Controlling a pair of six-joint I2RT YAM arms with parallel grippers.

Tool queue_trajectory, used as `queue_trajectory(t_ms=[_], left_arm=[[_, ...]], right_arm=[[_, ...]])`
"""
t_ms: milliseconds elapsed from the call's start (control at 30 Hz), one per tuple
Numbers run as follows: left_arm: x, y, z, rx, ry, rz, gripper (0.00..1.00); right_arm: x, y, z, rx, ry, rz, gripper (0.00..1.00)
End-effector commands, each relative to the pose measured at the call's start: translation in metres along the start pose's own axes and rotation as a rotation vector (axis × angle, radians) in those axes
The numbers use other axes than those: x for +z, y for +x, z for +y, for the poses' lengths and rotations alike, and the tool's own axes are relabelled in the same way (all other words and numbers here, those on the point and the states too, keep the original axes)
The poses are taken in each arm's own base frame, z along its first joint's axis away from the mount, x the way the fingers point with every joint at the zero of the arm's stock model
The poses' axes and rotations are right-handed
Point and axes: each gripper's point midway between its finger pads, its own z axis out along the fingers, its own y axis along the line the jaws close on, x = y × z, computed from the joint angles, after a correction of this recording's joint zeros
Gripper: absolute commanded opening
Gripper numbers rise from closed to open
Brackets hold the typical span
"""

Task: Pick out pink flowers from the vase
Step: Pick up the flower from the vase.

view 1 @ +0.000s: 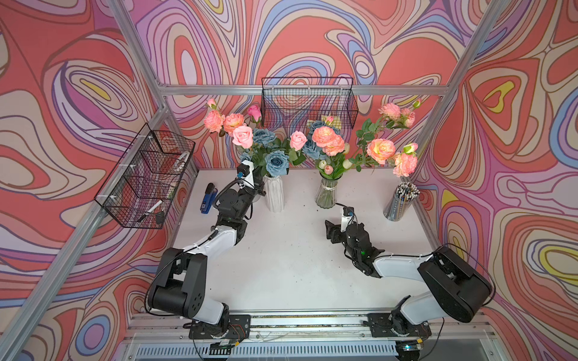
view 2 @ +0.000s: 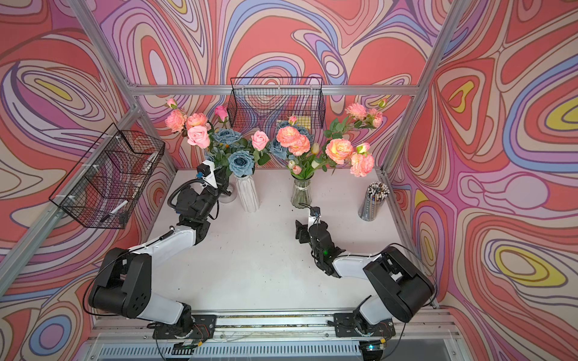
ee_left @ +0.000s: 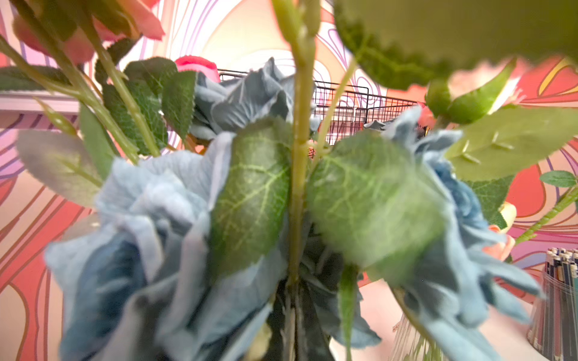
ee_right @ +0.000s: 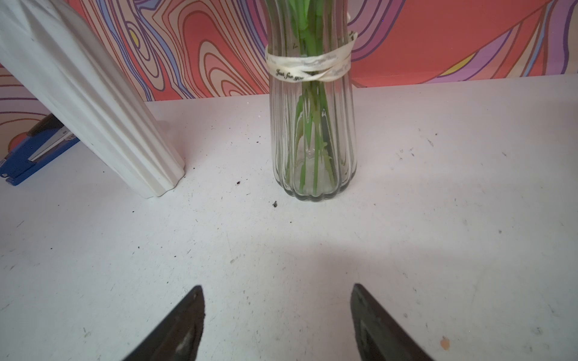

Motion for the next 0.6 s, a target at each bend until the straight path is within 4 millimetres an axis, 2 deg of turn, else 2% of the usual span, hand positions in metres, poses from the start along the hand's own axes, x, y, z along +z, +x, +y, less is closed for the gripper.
queue_trajectory(t_ms=[0, 267, 567], left_arm=[[-0.006, -0.023, 0.006, 0.025, -0.056, -0.023, 0.05], [-0.009, -0.048, 0.011, 0.041, -0.099, -0.03, 0.05], [-0.005, -0.084, 0.006, 0.029, -0.077, -0.028, 0.05]], right_arm=[[-0.002, -0.011, 0.002, 0.012, -0.002, -0.024, 0.75], [-0.003, -0.015, 0.004, 0.017, -0.011, -0.034, 0.74], [-0.007, -0.019, 0.003, 0.021, -0.013, -0.046, 0.75]])
